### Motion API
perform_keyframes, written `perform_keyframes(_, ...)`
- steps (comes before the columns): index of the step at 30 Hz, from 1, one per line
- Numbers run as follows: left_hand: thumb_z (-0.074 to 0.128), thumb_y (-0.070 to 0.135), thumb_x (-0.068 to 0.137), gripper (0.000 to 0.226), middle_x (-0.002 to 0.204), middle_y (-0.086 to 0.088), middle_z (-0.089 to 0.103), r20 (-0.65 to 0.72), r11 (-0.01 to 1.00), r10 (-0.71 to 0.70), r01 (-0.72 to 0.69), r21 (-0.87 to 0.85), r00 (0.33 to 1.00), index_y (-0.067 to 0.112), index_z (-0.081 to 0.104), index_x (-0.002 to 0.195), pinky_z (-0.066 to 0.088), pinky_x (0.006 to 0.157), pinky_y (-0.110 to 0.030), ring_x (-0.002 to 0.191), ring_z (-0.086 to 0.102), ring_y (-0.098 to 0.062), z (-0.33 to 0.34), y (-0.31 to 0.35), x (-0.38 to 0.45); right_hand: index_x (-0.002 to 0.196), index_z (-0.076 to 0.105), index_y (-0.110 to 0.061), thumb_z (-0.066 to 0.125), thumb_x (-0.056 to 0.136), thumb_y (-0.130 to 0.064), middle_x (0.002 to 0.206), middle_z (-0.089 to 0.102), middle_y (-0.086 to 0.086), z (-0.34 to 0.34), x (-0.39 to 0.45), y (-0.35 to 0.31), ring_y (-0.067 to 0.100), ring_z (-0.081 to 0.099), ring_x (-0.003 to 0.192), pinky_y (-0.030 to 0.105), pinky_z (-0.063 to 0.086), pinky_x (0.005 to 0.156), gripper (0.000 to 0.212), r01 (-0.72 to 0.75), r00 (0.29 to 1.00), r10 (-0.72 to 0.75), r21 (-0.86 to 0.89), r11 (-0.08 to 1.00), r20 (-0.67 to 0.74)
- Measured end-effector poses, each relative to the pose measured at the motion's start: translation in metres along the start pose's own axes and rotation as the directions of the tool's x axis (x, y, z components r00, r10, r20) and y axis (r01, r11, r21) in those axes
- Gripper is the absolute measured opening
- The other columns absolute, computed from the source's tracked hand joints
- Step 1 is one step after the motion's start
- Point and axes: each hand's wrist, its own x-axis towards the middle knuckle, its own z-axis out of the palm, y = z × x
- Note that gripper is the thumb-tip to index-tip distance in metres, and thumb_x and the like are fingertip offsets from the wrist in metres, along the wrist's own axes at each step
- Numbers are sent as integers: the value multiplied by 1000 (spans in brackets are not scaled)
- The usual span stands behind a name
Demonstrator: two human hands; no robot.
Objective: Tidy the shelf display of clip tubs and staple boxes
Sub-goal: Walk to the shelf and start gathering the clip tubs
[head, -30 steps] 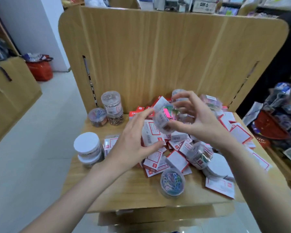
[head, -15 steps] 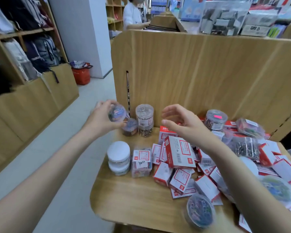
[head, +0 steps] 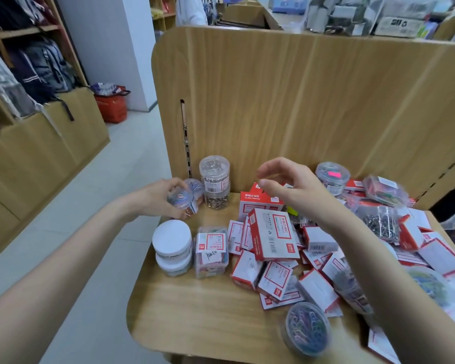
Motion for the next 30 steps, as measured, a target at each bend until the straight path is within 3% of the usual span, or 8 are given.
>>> perform_keyframes(6,69,11,79,43,117,-6,50,-31,999,24,-23,36,999,16,51,118,35,80,-21,103,47,-17,11,-8,6,104,60,-9,59,87,-17,99,64,0,5,0,1,3,57,78,13,45,66,18,-7,1000,7,4,1000,21)
perform_keyframes(9,64,13,82,33,120,-9,52,-190,990,53,-28,137,980,13,56,114,34,76,-22,102,49,-18,8,-4,4,102,61,-11,60,87,-17,97,64,-3,1,-4,2,7,60,83,20,48,74,16,-20,1000,20,8,1000,1)
perform_keyframes(13,59,9,84,18,106,-4,57,-447,945,296,-328,6,844,20,60,98,44,87,-31,100,55,-16,23,27,-18,94,61,-15,61,86,-15,93,64,-4,-19,-27,14,6,60,82,14,46,72,8,-33,998,32,-25,999,-53)
perform_keyframes(18,60,20,83,18,102,4,57,-241,799,588,-601,23,772,19,61,102,42,88,-28,99,52,-8,85,69,-47,95,60,-16,65,82,-16,95,65,-2,-53,-79,26,12,61,88,25,50,77,14,-94,993,69,-272,958,-100)
perform_keyframes(21,56,38,78,31,103,4,57,-94,708,701,-705,-28,707,19,61,102,37,86,-16,97,49,-2,112,81,-54,104,59,-19,73,71,-35,102,60,-4,-74,-114,31,13,54,95,24,36,80,39,-149,988,111,-512,846,-105)
perform_keyframes(23,61,40,78,36,107,5,56,39,641,768,-767,-39,639,19,60,107,35,90,-18,101,48,-3,130,88,-57,113,54,-24,76,64,-44,110,55,-4,-79,-132,35,13,48,101,22,31,80,57,-255,963,260,-580,774,-77)
perform_keyframes(26,61,54,74,53,115,5,51,223,542,788,-819,191,574,24,54,117,21,89,-24,108,37,-9,159,89,-55,125,42,-28,77,65,-43,119,53,-1,-67,-146,46,16,45,107,26,35,81,72,-311,916,402,-644,699,-6)
perform_keyframes(30,58,67,67,66,113,-1,50,276,345,821,-820,457,500,24,52,116,16,86,-30,105,36,-18,172,92,-51,125,42,-25,76,68,-37,111,56,0,-53,-149,55,10,42,93,20,25,66,67,-263,948,318,-624,736,-24)
